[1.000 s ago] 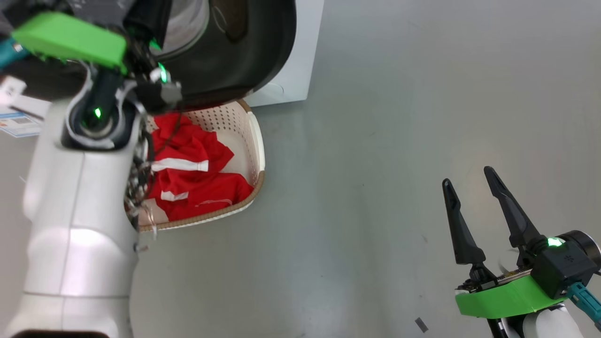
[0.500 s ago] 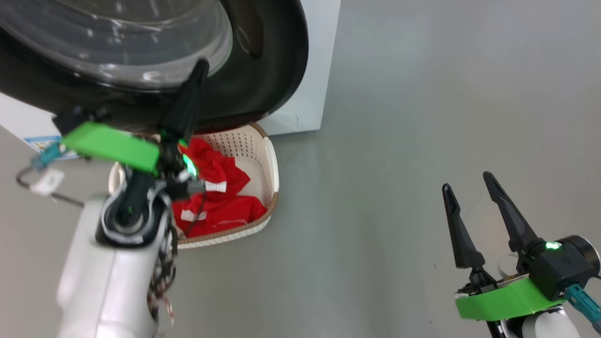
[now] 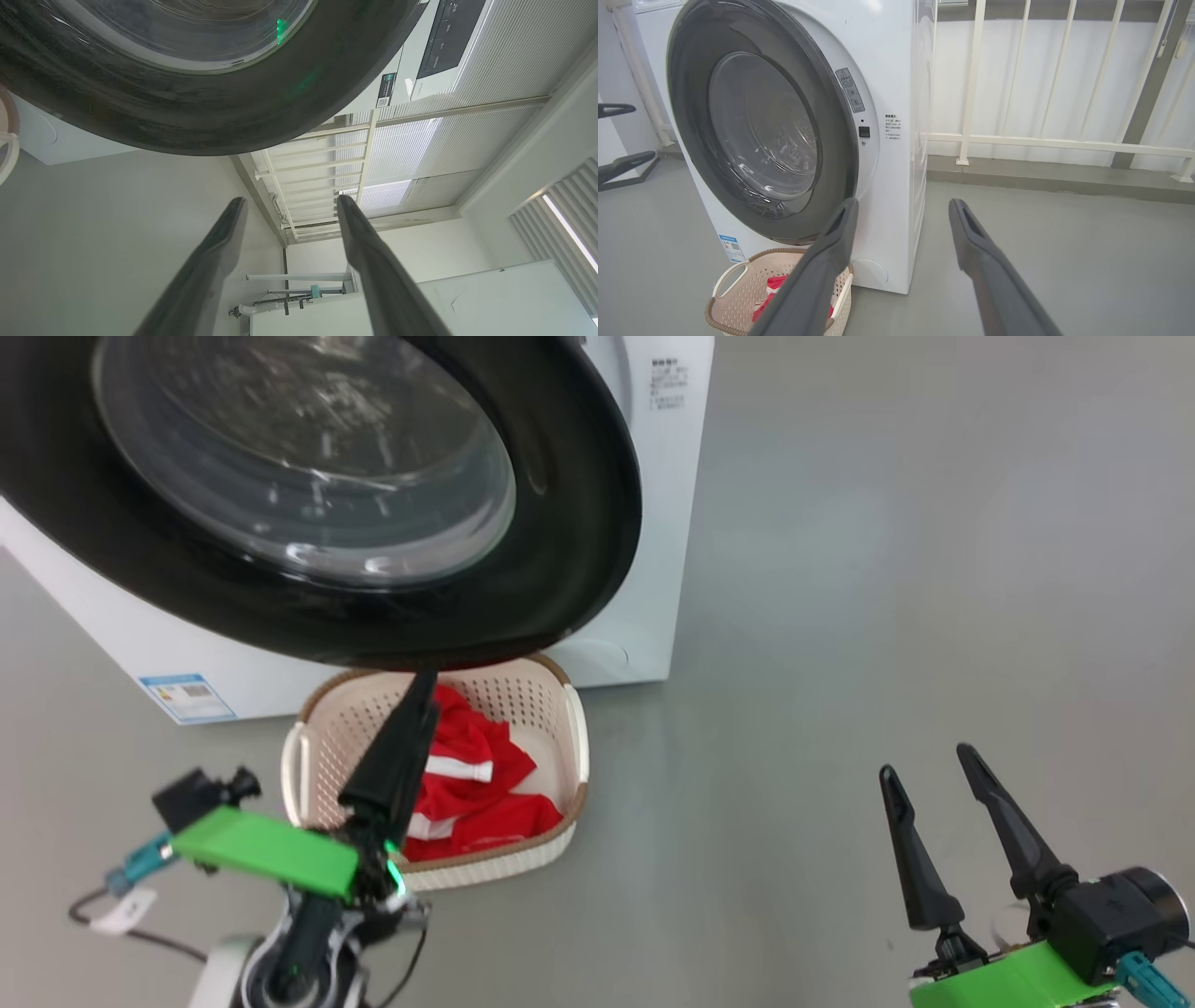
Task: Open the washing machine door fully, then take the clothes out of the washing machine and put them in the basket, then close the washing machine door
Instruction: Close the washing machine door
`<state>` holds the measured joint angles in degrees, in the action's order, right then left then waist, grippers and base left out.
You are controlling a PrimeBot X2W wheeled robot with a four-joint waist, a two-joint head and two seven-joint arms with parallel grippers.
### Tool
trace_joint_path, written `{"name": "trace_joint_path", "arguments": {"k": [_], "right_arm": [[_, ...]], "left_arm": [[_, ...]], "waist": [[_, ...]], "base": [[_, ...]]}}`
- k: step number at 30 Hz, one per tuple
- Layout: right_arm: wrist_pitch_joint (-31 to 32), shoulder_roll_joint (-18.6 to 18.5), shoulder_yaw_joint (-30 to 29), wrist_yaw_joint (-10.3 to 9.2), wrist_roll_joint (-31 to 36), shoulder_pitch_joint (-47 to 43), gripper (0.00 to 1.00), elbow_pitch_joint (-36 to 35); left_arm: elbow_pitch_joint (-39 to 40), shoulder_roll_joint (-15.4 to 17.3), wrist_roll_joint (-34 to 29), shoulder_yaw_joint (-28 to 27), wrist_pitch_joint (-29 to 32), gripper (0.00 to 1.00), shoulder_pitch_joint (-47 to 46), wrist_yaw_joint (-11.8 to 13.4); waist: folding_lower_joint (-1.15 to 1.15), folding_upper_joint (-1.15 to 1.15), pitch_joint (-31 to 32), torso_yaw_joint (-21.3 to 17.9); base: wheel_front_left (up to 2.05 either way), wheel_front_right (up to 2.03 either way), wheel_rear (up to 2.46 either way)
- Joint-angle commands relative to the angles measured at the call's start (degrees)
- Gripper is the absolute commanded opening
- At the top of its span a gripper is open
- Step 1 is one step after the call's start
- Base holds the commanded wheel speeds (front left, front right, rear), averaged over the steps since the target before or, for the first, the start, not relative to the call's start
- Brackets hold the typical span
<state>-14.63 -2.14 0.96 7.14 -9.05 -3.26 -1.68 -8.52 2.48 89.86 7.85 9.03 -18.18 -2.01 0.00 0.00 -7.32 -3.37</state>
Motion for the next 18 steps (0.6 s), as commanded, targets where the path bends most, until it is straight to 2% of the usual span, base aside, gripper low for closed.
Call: {"name": "trace_joint_path", "arguments": {"k": [1, 12, 18], "right_arm": [[-0.37, -0.74, 1.42, 0.35, -0.39, 0.10, 1.00, -1.20], [-0.37, -0.74, 1.02, 0.35, -0.50, -2.59, 1.00, -1.15], [-0.37, -0.74, 0.39, 0.35, -0.49, -3.34, 1.00, -1.72]], "left_arm": [[2.48, 1.00, -0.89, -1.12, -0.70, 1.00, 1.18, -0.57], [8.96, 4.97, -16.13, 1.88, -9.29, 1.00, 9.78, -1.42], [11.29, 7.33, -30.64, 2.75, -19.23, 1.00, 13.23, 1.29]], "waist": [[0.00, 0.00, 2.62, 1.40], [0.00, 0.00, 7.02, 2.58], [0.00, 0.00, 7.52, 2.30]], "base": [[0.00, 0.00, 0.00], [0.00, 0.00, 0.00], [0.00, 0.00, 0.00]]}}
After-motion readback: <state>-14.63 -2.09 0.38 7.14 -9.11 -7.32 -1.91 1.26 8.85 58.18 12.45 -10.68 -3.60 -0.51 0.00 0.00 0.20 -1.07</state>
